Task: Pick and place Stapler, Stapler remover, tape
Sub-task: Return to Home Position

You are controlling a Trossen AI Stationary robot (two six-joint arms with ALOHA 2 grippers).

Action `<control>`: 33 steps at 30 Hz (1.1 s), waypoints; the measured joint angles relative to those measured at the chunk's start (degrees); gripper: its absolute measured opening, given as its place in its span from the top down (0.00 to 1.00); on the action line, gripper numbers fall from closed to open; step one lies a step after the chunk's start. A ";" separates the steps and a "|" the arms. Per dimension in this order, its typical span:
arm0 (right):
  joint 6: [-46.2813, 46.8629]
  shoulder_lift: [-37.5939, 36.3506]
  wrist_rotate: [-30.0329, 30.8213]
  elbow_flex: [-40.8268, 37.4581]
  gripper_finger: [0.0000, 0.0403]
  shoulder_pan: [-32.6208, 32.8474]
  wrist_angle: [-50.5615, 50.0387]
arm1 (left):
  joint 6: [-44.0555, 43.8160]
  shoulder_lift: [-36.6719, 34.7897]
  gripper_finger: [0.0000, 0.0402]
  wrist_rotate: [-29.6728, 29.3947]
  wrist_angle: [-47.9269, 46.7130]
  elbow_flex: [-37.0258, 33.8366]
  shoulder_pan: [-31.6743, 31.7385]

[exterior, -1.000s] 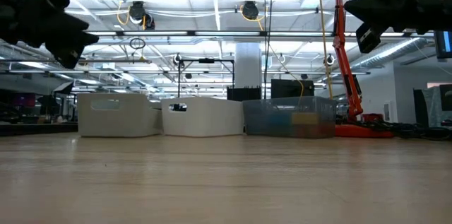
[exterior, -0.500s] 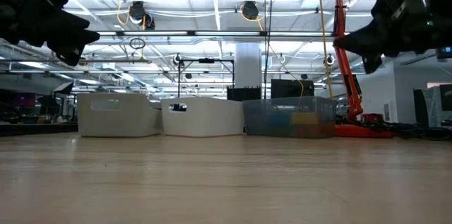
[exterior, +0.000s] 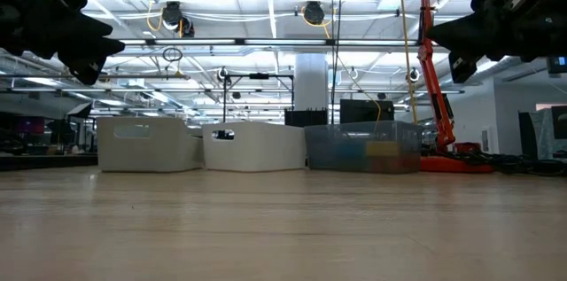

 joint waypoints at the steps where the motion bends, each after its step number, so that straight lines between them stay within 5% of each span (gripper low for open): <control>1: -0.25 0.00 0.04 0.00 0.99 0.00 -0.20 | 0.04 0.00 0.65 0.00 0.00 0.00 0.00; 33: -0.47 -7.76 0.11 -0.33 0.99 -0.02 -2.09 | 0.13 0.00 0.65 -0.02 -0.02 0.00 0.00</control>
